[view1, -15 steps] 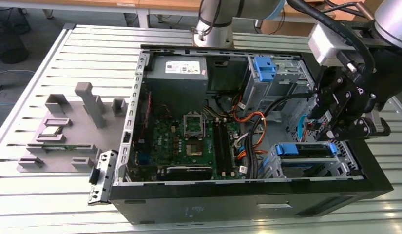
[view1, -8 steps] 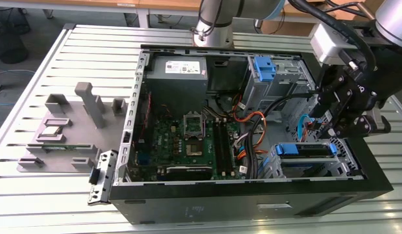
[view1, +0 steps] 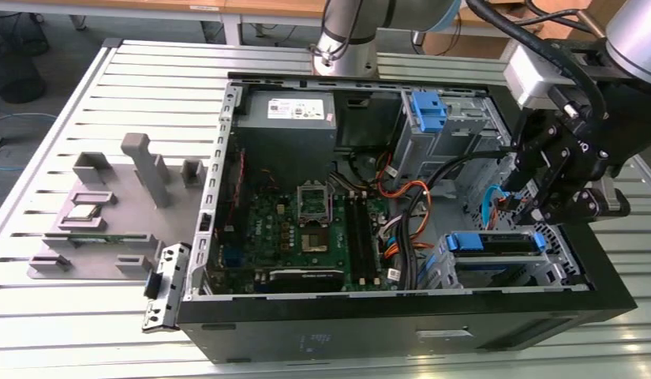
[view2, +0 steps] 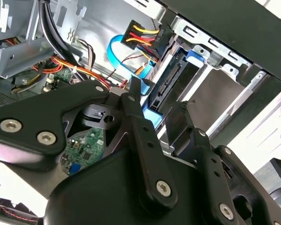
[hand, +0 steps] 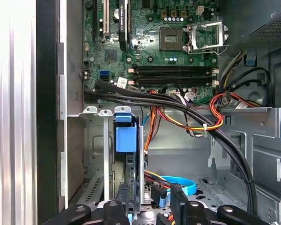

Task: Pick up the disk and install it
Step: 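Insert the first disk wire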

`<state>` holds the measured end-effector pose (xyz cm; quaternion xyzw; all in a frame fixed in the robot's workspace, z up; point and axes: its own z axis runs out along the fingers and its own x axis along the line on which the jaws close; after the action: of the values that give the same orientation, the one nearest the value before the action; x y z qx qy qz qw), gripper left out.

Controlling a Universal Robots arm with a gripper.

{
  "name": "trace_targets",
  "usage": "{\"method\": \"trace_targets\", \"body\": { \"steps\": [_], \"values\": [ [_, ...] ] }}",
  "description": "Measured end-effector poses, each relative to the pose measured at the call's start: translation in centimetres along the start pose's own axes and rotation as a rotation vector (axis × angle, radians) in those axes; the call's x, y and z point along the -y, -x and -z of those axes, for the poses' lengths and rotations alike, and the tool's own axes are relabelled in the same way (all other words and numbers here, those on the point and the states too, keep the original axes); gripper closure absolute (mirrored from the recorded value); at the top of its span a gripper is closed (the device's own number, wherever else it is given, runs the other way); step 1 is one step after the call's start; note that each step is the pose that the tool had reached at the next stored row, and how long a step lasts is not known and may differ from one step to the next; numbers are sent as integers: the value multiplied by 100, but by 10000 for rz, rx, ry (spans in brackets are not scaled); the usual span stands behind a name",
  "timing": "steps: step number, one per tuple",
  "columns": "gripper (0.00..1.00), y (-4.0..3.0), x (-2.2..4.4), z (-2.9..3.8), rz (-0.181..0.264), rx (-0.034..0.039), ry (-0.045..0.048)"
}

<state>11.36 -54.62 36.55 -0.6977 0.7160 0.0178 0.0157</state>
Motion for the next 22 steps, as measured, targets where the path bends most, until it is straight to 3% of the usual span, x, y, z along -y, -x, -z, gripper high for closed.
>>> {"method": "trace_targets", "body": {
  "steps": [4, 22],
  "values": [
    [52, 0, 4, -33, 0, -1, 0],
    [52, -1, 4, -59, 1, 0, 0]
  ]
}}
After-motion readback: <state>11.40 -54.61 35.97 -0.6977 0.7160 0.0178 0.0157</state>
